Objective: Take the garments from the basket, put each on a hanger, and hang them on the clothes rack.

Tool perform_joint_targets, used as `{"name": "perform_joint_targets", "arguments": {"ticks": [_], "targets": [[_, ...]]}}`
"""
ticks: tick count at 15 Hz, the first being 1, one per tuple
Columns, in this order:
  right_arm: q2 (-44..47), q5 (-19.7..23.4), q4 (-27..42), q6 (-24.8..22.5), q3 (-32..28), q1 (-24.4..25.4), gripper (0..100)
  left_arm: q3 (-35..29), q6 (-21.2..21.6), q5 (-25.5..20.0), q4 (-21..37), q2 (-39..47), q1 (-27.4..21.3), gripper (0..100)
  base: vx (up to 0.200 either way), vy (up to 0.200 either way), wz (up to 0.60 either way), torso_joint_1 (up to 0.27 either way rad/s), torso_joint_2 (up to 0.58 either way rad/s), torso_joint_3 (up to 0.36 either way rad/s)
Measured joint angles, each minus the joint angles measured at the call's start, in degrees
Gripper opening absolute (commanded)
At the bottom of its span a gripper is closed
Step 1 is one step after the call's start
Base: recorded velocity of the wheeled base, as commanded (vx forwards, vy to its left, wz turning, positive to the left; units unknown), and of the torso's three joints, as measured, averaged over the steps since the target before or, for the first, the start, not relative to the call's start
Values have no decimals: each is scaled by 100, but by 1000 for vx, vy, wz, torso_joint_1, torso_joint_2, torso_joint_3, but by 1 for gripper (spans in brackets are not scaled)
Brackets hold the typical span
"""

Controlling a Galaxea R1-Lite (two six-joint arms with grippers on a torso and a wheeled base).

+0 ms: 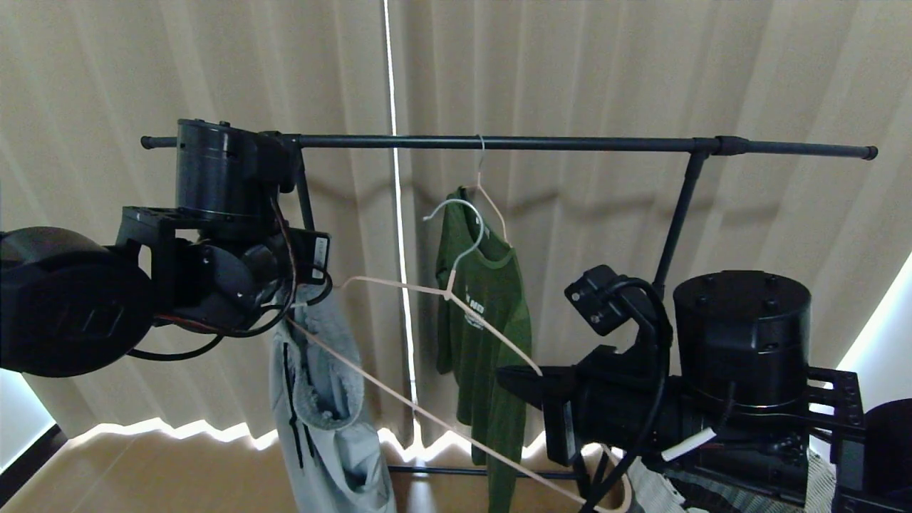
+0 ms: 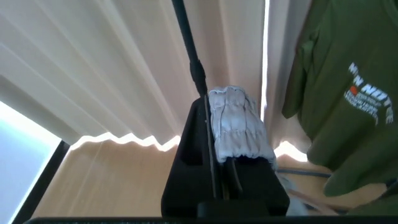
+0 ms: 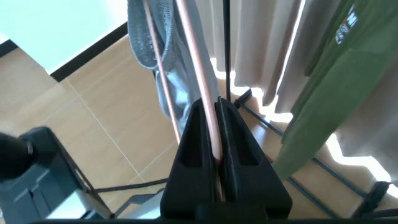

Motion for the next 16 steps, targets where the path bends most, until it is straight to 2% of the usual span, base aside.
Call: {"name": "perform_joint_targets", "arguments": {"ticks": [3,5,8,11,13,16], "targets": [[228,-195,-2,411,-201,55,0,-27,-57,41,94,9,41,0,0,0,0,0,0,0],[291,-283,-41,501,-240,77,0,-90,-55,362,90,26,138,0,0,0,0,0,0,0],[418,-406,-282,547,-284,77,0,-93,-60,425,90,48,182,0,0,0,0,0,0,0],[611,-735,-354,630,-483,33,0,-57,-57,450,304,39,188,0,0,0,0,0,0,0],[705,-790,-321,652,-627,6,0,-39,-38,510,569,6,201,0,0,0,0,0,0,0],[768,-819,-350,655,-686,-39,0,-35,44,516,655,-79,251,0,0,0,0,0,0,0]]}}
